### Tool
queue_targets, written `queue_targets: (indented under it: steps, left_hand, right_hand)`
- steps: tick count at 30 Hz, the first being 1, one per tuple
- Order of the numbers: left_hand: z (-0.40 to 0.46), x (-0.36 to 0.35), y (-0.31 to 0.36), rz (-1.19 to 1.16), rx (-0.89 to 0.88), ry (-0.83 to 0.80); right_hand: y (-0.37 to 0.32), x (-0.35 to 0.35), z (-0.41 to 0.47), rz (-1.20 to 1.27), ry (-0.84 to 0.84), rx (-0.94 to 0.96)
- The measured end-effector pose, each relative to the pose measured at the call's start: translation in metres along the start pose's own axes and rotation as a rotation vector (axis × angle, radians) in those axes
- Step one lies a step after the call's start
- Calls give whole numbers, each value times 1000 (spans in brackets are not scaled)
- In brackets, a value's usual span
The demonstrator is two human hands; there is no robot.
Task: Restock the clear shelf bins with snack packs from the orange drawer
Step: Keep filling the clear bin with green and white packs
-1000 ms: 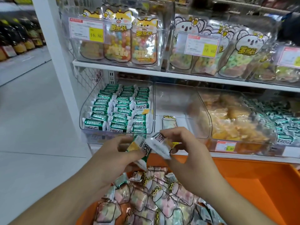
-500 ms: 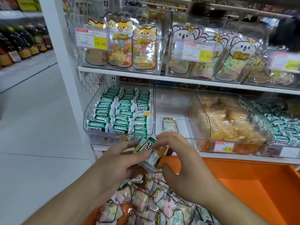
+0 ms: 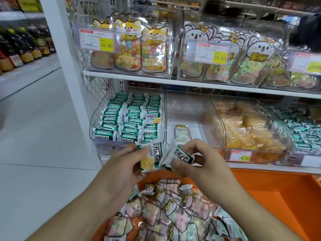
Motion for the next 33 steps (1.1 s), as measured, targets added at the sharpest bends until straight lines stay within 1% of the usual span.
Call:
queue_targets:
  steps: [3,4,5,9,13,15,17,19,21,23,24,25,27,28,29,31,33]
  left_hand:
    - [-4,-2,3,128,-60,-11]
    - [-6,-3,3,160,-70,-30]
    - [-6,-5,2,164,-66,-44]
    - [-7,-9,-2,82,-24,-67]
    - [-3,-7,-1,44,-9,-136]
    - [-1,-9,4,82,-14,-171]
    - [3,-10,10,164,-44,-152]
    - [11,-8,20,198,-87,-115]
    - [26,-6,30,166,-106,-124]
    - [44,-5,42,193,-139,-154]
    - [55,-4,49,275,-177,-164]
    - [65,-2,56,443,-240,-168]
    - [86,0,70,869,-381,-152]
    - [94,-1,76,1018,-448,-135]
    - [103,-2,80,1115,-515,-114]
    - [116,-7,87,1232,-617,-86]
    - [129,-12,86,1291,-651,-94]
  right_hand:
    - [-1,-2,1,281,-21,-78]
    - [-2,-4,1,325,-25,-82]
    - [0,-7,1,311,-21,-72]
    - [5,-15,4,84,34,36]
    - [2,-17,11,89,-18,48]
    - [-1,-21,17,63,-66,73]
    - [-8,-24,24,33,-101,105]
    - [-18,-24,34,28,-137,122]
    - [-30,-22,48,57,-174,124]
    - [-43,-18,66,53,-150,151]
    - [-50,-18,77,19,-119,175]
    - [-55,-17,86,-39,-84,203]
    - [-61,-19,103,-167,-36,247]
    - [-63,-21,112,-208,-21,256]
    - [-64,-22,119,-240,-8,262]
    - [-64,-26,135,-303,28,284]
    - [-60,-29,149,-378,69,302]
Point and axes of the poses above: each hand's wrist, its own z-axis towards the middle knuckle, its own x-axis out of the back of the hand, y = z × x, the point moved 3 cm from there along z, towards the middle knuckle, and after that the axes turned 7 degrees about -x, right-handed, at the moved point
